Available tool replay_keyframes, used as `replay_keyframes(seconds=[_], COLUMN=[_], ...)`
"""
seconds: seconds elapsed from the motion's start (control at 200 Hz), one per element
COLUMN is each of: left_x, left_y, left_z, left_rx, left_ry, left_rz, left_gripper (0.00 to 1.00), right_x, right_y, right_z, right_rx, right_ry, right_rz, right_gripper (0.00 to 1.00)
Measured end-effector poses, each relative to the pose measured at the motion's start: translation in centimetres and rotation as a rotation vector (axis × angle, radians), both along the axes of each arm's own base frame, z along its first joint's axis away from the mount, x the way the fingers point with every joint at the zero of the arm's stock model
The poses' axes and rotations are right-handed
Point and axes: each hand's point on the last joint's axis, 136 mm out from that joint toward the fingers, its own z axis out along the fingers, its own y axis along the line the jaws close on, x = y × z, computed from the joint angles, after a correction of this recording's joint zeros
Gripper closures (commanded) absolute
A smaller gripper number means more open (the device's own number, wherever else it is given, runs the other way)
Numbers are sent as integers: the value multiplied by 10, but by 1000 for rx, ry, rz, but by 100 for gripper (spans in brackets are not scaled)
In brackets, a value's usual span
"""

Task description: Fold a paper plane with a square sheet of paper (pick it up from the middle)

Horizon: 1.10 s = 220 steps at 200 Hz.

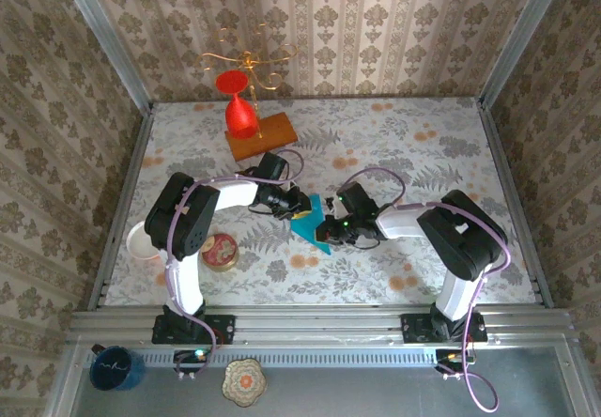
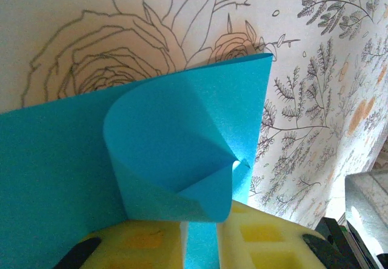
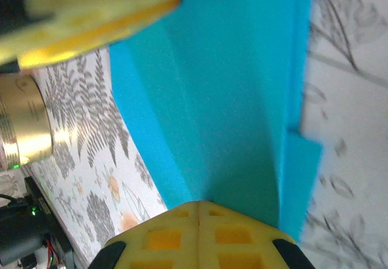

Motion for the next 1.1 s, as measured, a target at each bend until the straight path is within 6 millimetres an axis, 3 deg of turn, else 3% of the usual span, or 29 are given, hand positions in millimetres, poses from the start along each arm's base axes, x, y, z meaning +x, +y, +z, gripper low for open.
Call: replay_keyframes(seconds=[0.415,0.515,0.6,0.78,0.92,1.1], left_x=[0,0,-1,-1,-1,-1], left_y=[0,0,-1,-2,-2,-3], left_z=[0,1,0,0,1,2], left_rx=[2,3,6,9,11,11], left_ry=[3,4,2,-2,-3,-10], left_rz=[0,0,-3,-4,-5,-6], left_gripper=[78,78,78,78,78,77], right_x=[-53,-58,-48,-3,17,20], right_y=[-38,-45,-43,-17,-2,-3], right_z=[0,7,24,60,44,15], right_rx=[-50,-75,-73,-26,-58,-122], right_ry=[85,89,43,-75,-68,-16], right_rz=[-19,-27,-41,-54,-47,-44], right_gripper=[97,94,93,96,97,98])
